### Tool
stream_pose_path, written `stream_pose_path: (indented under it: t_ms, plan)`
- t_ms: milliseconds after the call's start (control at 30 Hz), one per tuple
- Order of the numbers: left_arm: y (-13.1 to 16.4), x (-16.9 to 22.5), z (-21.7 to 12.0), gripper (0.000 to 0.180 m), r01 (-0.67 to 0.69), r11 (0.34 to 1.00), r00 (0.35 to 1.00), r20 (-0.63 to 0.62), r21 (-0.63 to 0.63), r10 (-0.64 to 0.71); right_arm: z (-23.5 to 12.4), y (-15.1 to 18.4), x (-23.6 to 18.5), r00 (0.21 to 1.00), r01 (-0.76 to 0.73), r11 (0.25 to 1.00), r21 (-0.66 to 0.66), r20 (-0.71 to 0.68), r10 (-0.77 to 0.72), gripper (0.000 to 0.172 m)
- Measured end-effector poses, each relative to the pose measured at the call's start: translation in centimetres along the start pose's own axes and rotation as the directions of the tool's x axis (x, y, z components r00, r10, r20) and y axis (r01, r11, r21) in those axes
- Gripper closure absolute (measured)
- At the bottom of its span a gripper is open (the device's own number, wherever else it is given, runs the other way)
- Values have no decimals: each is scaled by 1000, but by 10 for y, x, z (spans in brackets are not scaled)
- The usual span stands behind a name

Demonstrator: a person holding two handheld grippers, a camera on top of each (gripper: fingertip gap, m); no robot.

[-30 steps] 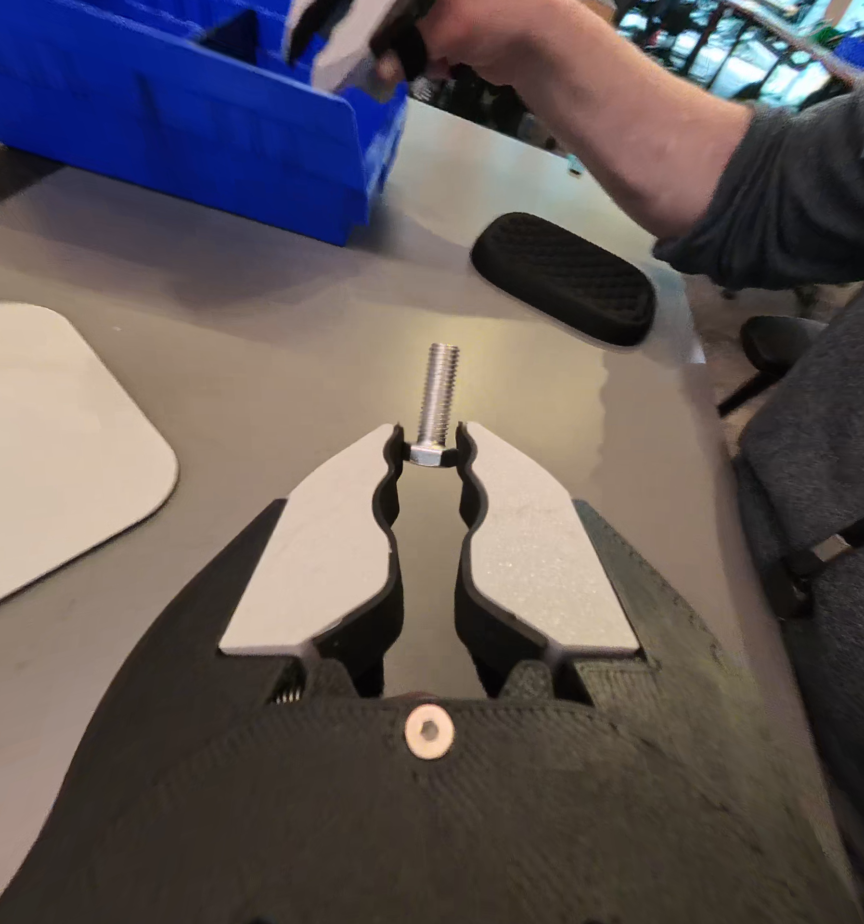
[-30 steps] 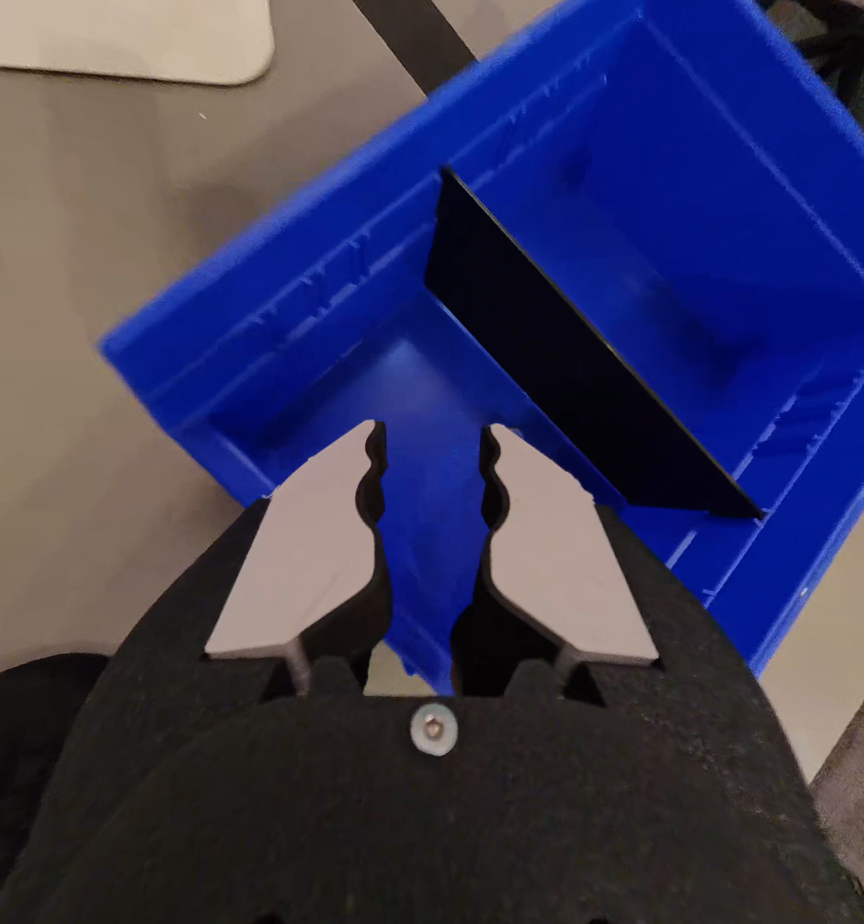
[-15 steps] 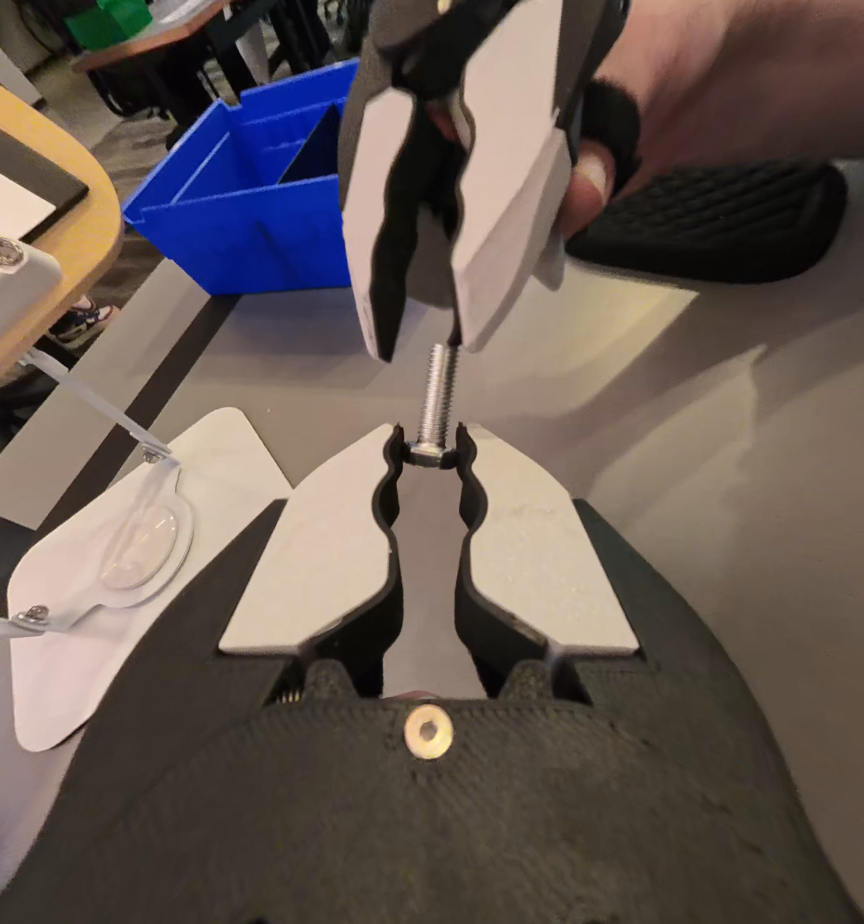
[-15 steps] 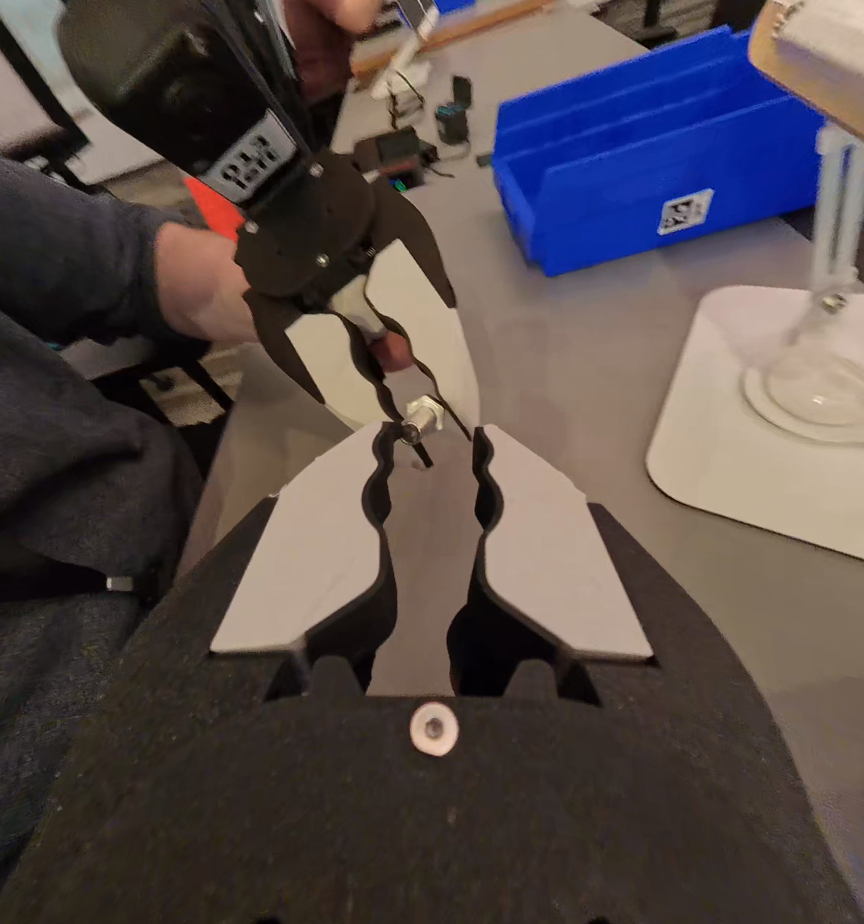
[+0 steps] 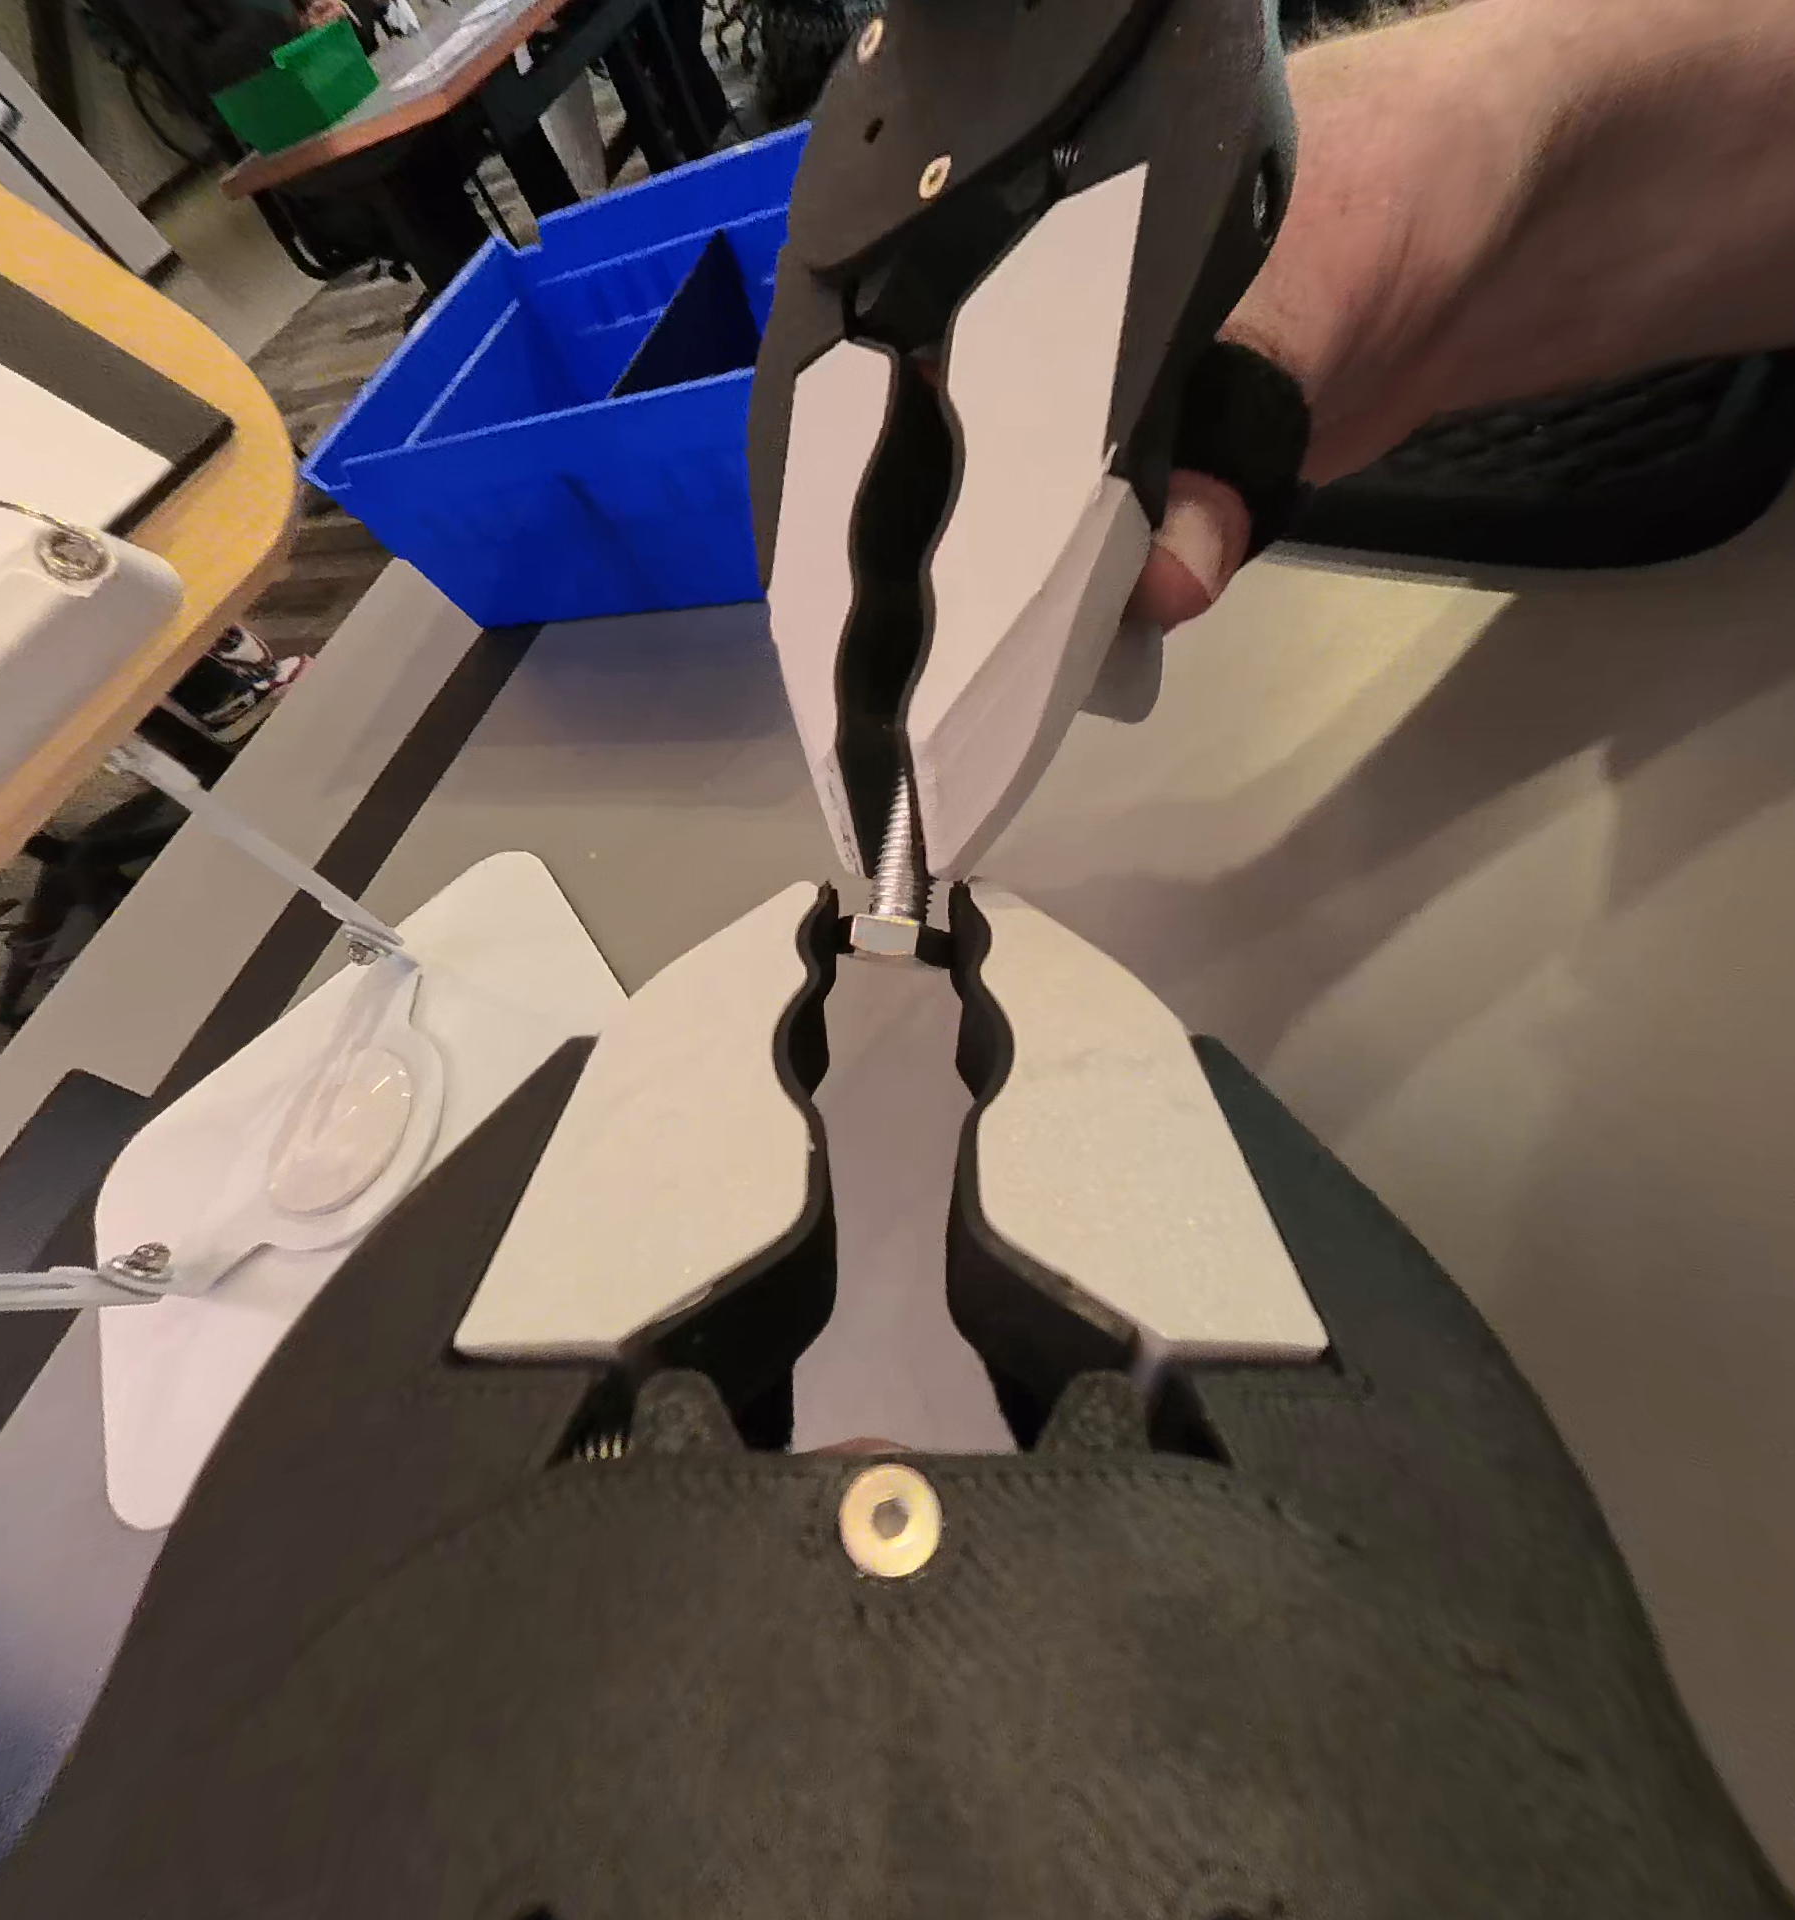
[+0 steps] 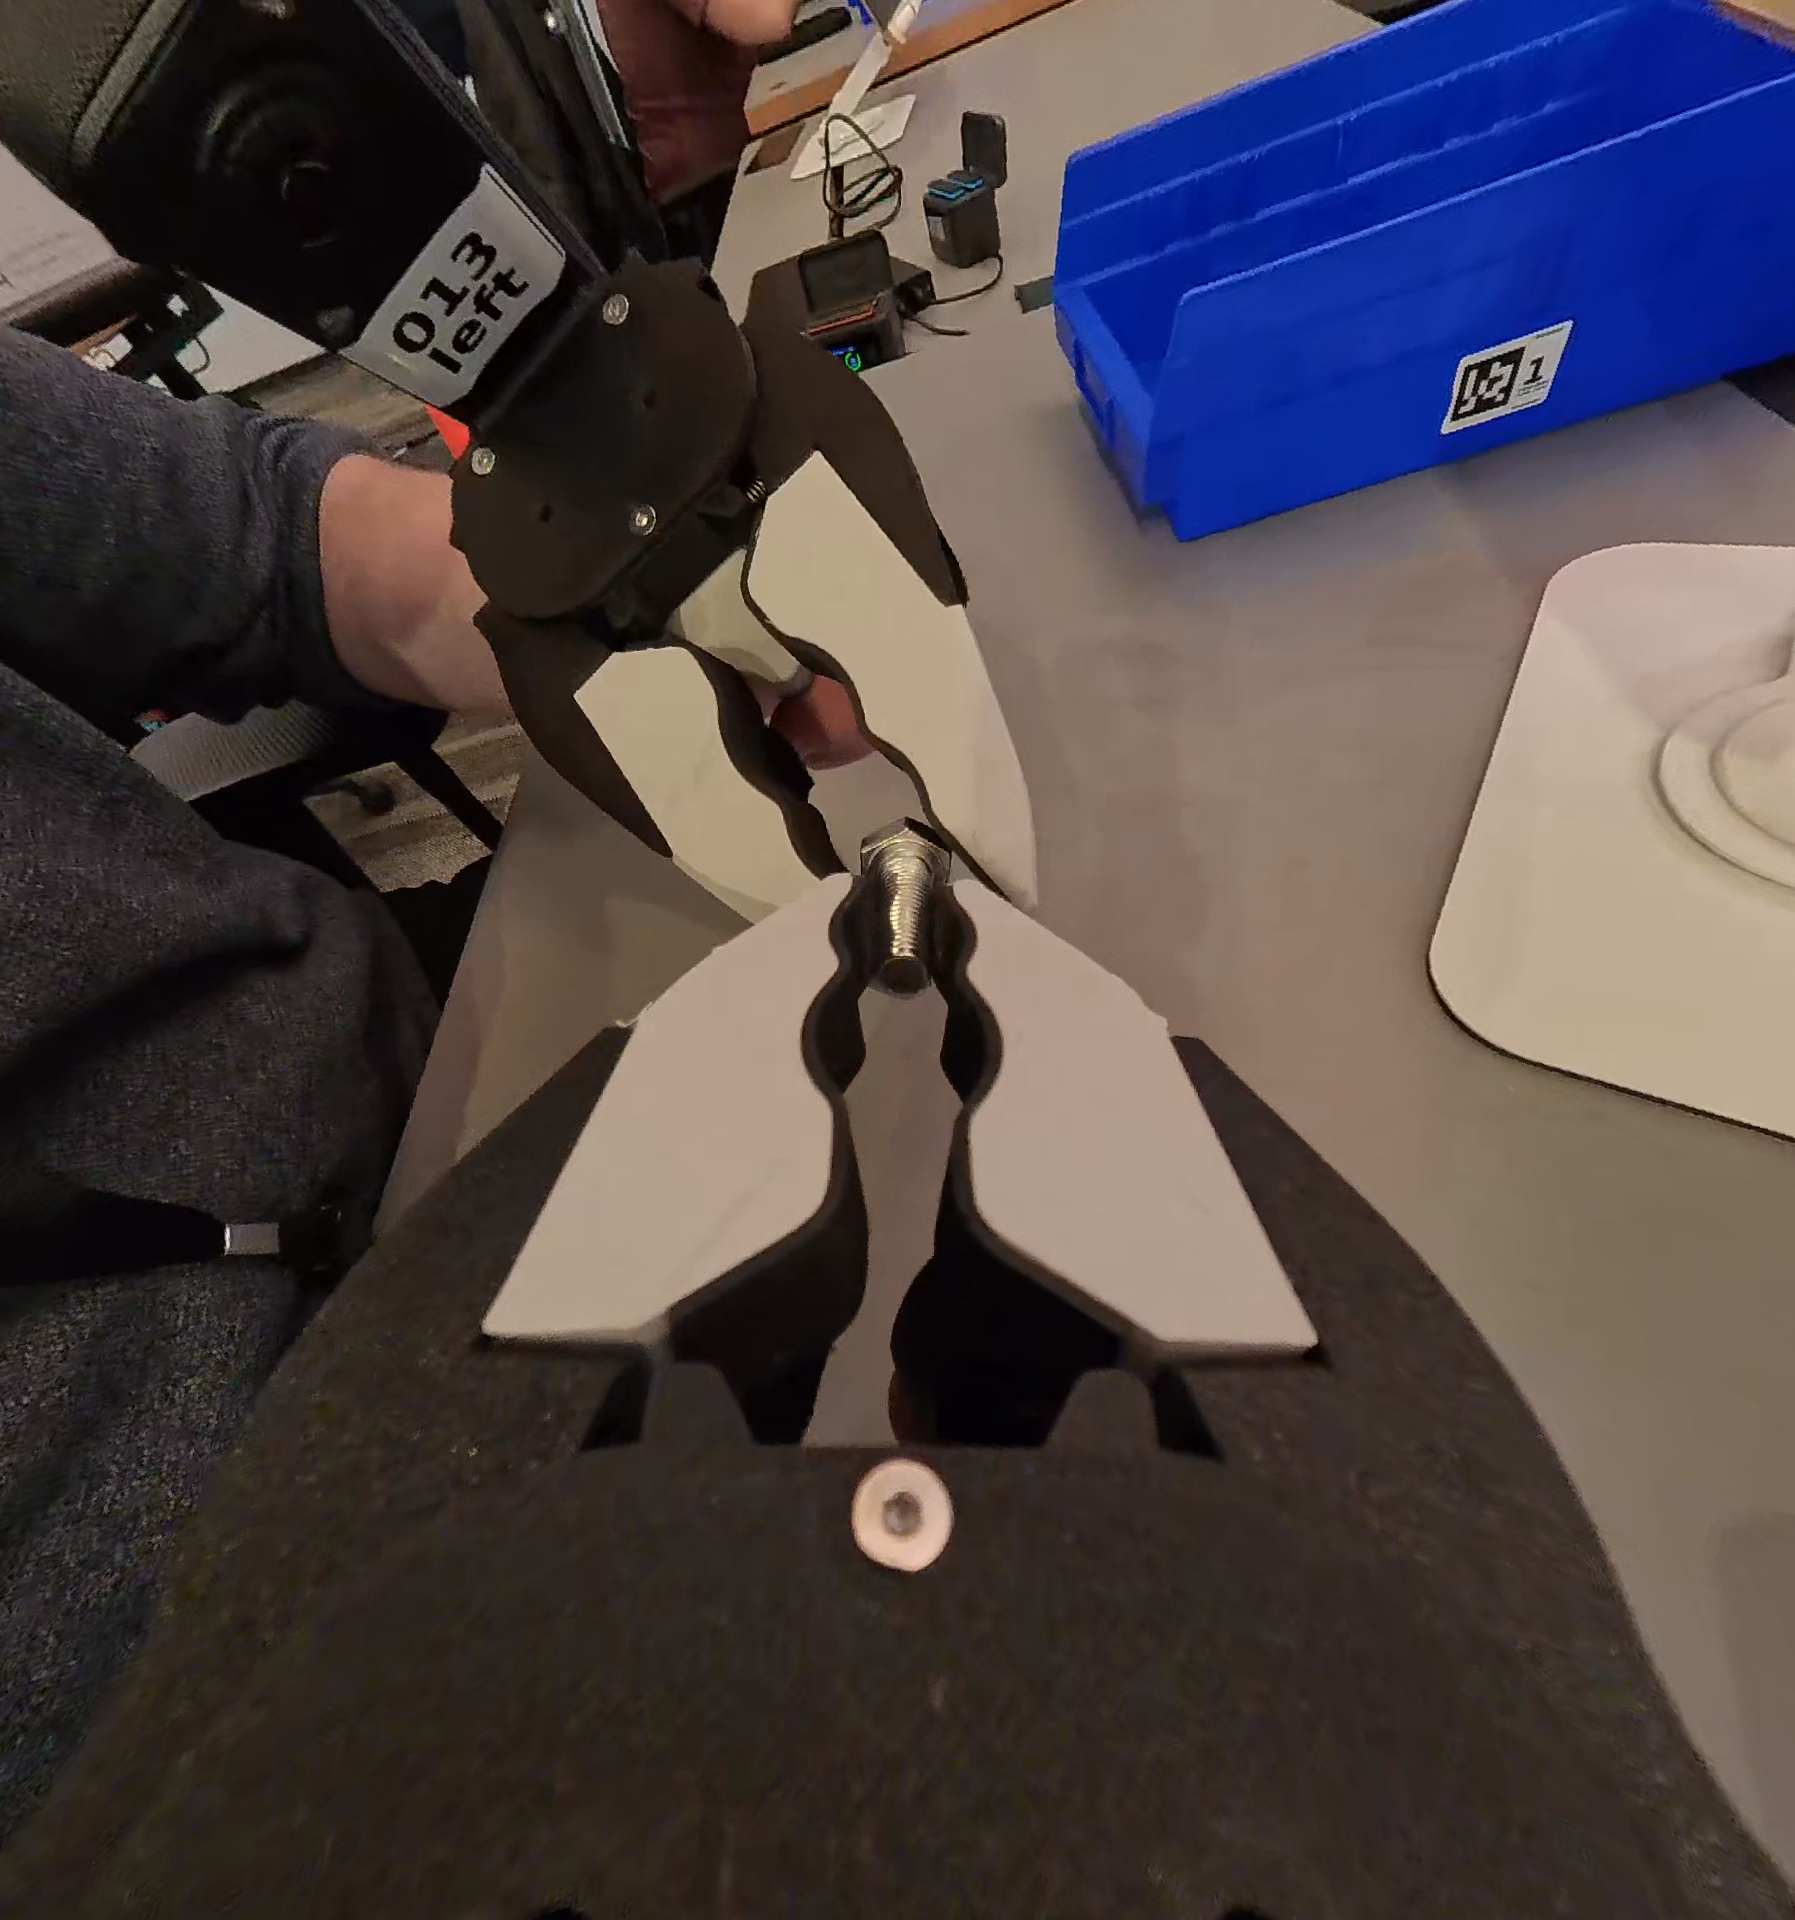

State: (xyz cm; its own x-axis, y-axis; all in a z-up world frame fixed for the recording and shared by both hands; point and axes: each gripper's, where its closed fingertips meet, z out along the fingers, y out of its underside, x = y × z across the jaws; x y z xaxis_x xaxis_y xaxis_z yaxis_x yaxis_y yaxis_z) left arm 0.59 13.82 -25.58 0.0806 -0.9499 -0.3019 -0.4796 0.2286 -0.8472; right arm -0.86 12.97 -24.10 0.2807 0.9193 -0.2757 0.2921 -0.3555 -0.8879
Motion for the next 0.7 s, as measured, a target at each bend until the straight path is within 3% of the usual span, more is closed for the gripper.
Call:
stream_pose_path:
  t_ms: [100,167,267,333,367,533,700]
  plan:
    - [-7,-3,-3,157,-39,999,998,40,33,38,-8,-5,2,1000,23,1000,6,-20,-23,162]
    - [-11,-11,-9,143,6,998,999,54,60,-9,-19,-8,9,998,38,999,2,-59,-38,162]
    - [-11,-29,-21,148,76,992,994,74,98,-84,-55,-21,32,984,72,997,22,-167,-68,162]
    - [-7,-40,-30,176,102,989,990,88,111,-112,-93,-32,63,949,101,995,19,-301,-91,162]
    - [-3,-45,-32,180,121,987,987,95,105,-131,-115,-36,83,921,109,994,3,-377,-100,162]
    - [8,-61,-37,180,159,984,975,146,85,-170,-222,-29,199,745,-3,997,-74,-665,-46,161]
    - [21,-65,-35,180,170,985,973,151,37,-174,-260,28,285,689,-264,953,-146,-720,81,161]
